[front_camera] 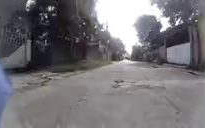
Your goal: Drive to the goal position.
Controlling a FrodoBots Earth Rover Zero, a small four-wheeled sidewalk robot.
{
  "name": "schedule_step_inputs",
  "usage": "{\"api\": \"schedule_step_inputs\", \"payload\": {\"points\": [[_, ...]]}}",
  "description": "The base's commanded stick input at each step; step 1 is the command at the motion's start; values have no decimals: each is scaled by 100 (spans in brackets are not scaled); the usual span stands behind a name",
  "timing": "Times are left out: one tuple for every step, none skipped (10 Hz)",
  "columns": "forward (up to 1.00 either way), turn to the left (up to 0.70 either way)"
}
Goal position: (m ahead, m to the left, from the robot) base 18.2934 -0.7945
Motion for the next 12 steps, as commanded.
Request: {"api": "schedule_step_inputs", "payload": {"points": [[100, 0], [100, 0], [100, 0], [100, 22], [100, 38], [100, 10], [100, -9], [100, -23], [100, -37], [100, 8], [100, 0], [100, 0]]}}
